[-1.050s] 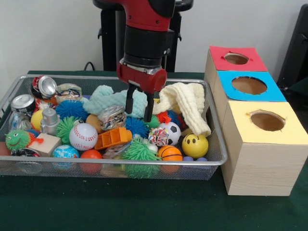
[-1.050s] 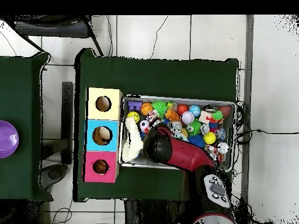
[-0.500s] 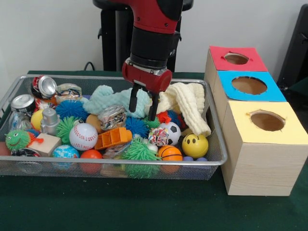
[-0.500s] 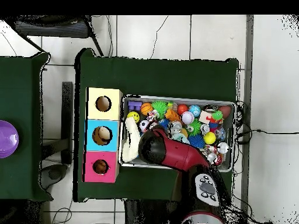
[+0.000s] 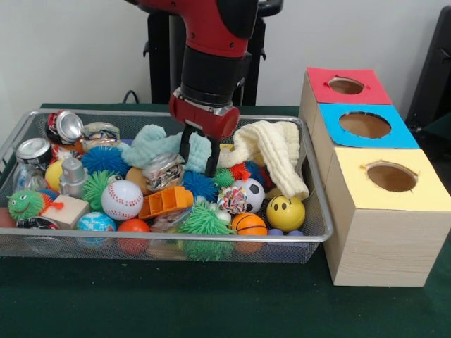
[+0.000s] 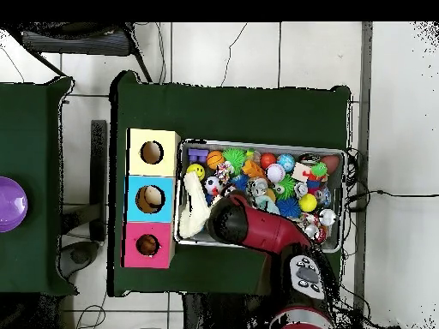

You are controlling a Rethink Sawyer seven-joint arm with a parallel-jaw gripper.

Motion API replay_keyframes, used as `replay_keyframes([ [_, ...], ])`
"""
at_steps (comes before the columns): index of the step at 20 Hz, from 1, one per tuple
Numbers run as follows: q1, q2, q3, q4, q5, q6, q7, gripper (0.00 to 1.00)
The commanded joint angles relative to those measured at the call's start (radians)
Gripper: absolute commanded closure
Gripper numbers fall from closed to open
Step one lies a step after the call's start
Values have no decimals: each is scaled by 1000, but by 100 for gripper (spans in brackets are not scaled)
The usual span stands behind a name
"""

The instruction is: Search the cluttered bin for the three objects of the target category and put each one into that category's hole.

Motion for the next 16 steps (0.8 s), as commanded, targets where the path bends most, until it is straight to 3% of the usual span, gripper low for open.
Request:
replay_keyframes([
  [1,-42,82,40,-8,-59,-51,65,0],
  [5,-51,117,48,5,-78,-67,73,0],
  [9,-71,134,76,19,-92,-20,54,0],
  [16,-63,90,79,77,-75,184,26,0],
])
